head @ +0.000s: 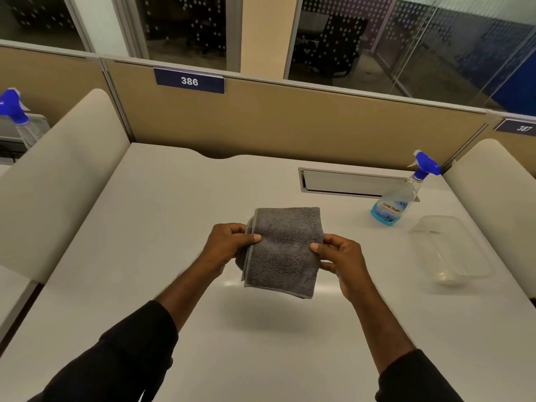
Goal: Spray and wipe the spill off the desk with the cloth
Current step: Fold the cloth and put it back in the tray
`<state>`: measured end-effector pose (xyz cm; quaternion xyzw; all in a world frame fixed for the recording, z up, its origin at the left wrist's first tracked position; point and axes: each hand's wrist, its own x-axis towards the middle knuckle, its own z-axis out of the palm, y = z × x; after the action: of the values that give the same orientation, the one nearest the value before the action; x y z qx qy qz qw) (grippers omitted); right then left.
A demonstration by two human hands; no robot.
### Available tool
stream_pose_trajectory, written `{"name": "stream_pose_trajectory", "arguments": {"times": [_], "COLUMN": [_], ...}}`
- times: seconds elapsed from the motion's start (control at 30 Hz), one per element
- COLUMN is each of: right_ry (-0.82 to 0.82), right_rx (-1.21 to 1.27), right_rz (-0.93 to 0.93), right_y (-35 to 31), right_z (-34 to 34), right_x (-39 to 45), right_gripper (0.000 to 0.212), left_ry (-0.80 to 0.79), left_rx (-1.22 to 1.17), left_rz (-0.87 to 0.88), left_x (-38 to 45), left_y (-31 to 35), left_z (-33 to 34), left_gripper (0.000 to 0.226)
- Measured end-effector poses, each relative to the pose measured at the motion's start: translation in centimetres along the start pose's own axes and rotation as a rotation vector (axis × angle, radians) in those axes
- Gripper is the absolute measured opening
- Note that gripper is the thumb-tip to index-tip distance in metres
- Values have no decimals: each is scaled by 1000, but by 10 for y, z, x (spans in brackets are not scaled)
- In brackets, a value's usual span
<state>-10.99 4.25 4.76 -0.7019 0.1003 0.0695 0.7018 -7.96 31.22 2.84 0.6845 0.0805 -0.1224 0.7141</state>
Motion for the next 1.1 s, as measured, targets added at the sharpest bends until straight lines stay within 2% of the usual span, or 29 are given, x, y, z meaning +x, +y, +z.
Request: {"name": "stream_pose_trajectory", "arguments": {"times": [0.17,0.33,0.47,0.53,0.6,0.7,0.8,0.87,0.97,1.03,1.1], "right_ry": [-59,-62,-23,-49,-105,-99,-58,-34,-1,-13,-51], "right_rx": [-2,-19,-30,-34,-10,-11,-45,-104,-223,-283,-319], "right_rz": [51,11,-197,-364,-506,-567,-575,-633,-767,-841,-884], "right_y": [2,-9,-35,-52,-66,-72,-71,-74,-81,-85,-87], "right_z": [6,8,3,-1,-5,-8,-8,-9,-9,-7,-5], "right_x": [-3,-4,-11,-19,-26,-24,-23,-27,-33,-35,-36], "right_gripper": [28,26,36,51,57,69,80,73,52,40,37], "left_ry": [10,-114,-170,-166,-191,-245,-264,-274,-297,-343,-390], "left_rx": [-34,-41,-59,-65,-66,-67,-74,-99,-192,-259,-217], "left_rz": [-61,-71,135,290,420,519,533,531,480,404,378], "left_x": [0,-6,-16,-23,-28,-30,-29,-29,-32,-33,-34], "left_y": [-7,1,31,49,66,78,74,68,60,61,66], "left_z": [-5,-11,-13,-12,-7,1,6,9,11,10,9], "left_gripper": [11,26,28,23,22,32,38,34,24,30,36]}}
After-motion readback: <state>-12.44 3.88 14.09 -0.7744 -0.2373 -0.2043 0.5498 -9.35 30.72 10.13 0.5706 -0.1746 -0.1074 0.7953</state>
